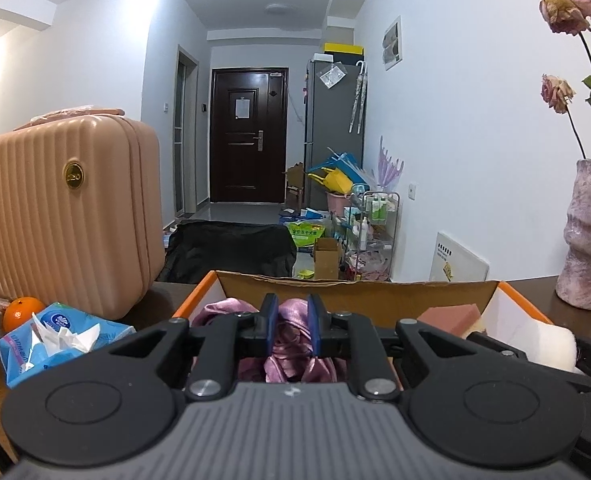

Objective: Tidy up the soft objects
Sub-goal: 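Open the left tool to drop the bow into the box while the right releases the foam cylinder, then withdraw both tools from the box back toward the items on the table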

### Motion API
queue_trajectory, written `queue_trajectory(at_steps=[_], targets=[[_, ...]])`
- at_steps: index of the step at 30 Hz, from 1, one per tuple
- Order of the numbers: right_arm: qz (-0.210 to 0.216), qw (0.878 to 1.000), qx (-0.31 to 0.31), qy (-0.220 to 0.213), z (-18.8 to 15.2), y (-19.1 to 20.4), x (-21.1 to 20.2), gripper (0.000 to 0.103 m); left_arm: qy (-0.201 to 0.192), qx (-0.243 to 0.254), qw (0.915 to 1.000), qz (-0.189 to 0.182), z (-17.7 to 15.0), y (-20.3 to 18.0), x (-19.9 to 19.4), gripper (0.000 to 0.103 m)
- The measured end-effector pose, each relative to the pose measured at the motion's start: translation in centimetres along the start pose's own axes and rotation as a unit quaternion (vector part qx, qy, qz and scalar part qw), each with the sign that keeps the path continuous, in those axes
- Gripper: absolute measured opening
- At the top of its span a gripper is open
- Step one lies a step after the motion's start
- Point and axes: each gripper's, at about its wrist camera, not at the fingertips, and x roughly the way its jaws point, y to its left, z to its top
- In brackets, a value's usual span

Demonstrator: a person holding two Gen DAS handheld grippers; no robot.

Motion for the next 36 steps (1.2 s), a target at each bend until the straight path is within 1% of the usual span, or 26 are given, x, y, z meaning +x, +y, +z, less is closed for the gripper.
queue_trajectory(at_steps=[1, 2, 3, 5, 6, 7, 8, 9, 10, 11, 12, 13, 14, 16, 19, 30, 36], targets=[[0.001, 1.0, 0.001, -0.001, 0.0, 0.0, -0.1, 0.045, -0.001, -0.002, 1.0, 0.002, 0.0, 0.1, -0.1, 0.021], [0.002, 1.0, 0.002, -0.002, 0.0, -0.1, -0.1, 0.046, -0.001, -0.004, 1.0, 0.001, 0.0, 0.2, 0.0, 0.026], [0.002, 1.0, 0.003, -0.004, 0.0, -0.1, -0.2, 0.046, -0.002, -0.007, 1.0, 0.0, 0.0, 0.3, -0.1, 0.029], [0.003, 1.0, 0.007, -0.009, 0.0, -0.3, -0.3, 0.052, -0.006, -0.012, 0.9999, 0.002, 0.0, 0.4, -0.3, 0.045], [0.003, 1.0, 0.008, -0.01, 0.0, -0.4, -0.4, 0.054, -0.01, -0.013, 0.9999, 0.004, -0.1, 0.6, -0.4, 0.05], [0.003, 1.0, 0.009, -0.012, 0.0, -0.4, -0.5, 0.058, -0.014, -0.014, 0.9998, 0.008, -0.1, 0.6, -0.5, 0.058], [0.003, 1.0, 0.008, -0.015, 0.0, -0.4, -0.6, 0.062, -0.017, -0.016, 0.9997, 0.01, -0.1, 0.6, -0.7, 0.069], [0.003, 1.0, 0.008, -0.016, 0.0, -0.4, -0.6, 0.065, -0.021, -0.019, 0.9995, 0.013, 0.0, 0.6, -0.9, 0.076], [0.003, 1.0, 0.008, -0.018, 0.0, -0.4, -0.7, 0.072, -0.026, -0.022, 0.9992, 0.019, 0.0, 0.7, -1.0, 0.087], [0.003, 1.0, 0.008, -0.021, 0.0, -0.4, -0.8, 0.081, -0.032, -0.024, 0.9989, 0.025, 0.1, 0.7, -1.3, 0.094], [0.002, 1.0, 0.008, -0.024, 0.0, -0.4, -0.9, 0.085, -0.038, -0.026, 0.9984, 0.032, 0.1, 0.7, -1.5, 0.099], [0.0, 1.0, 0.009, -0.029, 0.0, -0.4, -1.0, 0.091, -0.042, -0.028, 0.998, 0.038, 0.1, 0.7, -1.7, 0.103], [-0.003, 0.999, 0.01, -0.035, 0.0, -0.5, -1.1, 0.096, -0.047, -0.031, 0.9974, 0.044, 0.2, 0.8, -1.8, 0.103], [-0.005, 0.999, 0.012, -0.046, 0.1, -0.5, -1.4, 0.103, -0.047, -0.035, 0.9971, 0.049, 0.2, 0.9, -1.8, 0.103], [-0.01, 0.998, 0.014, -0.058, 0.1, -0.6, -1.8, 0.103, -0.043, -0.038, 0.9969, 0.054, 0.3, 1.2, -1.6, 0.103], [-0.015, 0.997, 0.017, -0.068, 0.0, -0.7, -2.1, 0.103, -0.042, -0.038, 0.9968, 0.056, 0.1, 1.2, -1.9, 0.103], [-0.02, 0.996, 0.011, -0.086, -0.1, -0.9, -3.2, 0.103, -0.046, -0.038, 0.9964, 0.06, -0.1, 1.7, -3.2, 0.103]])
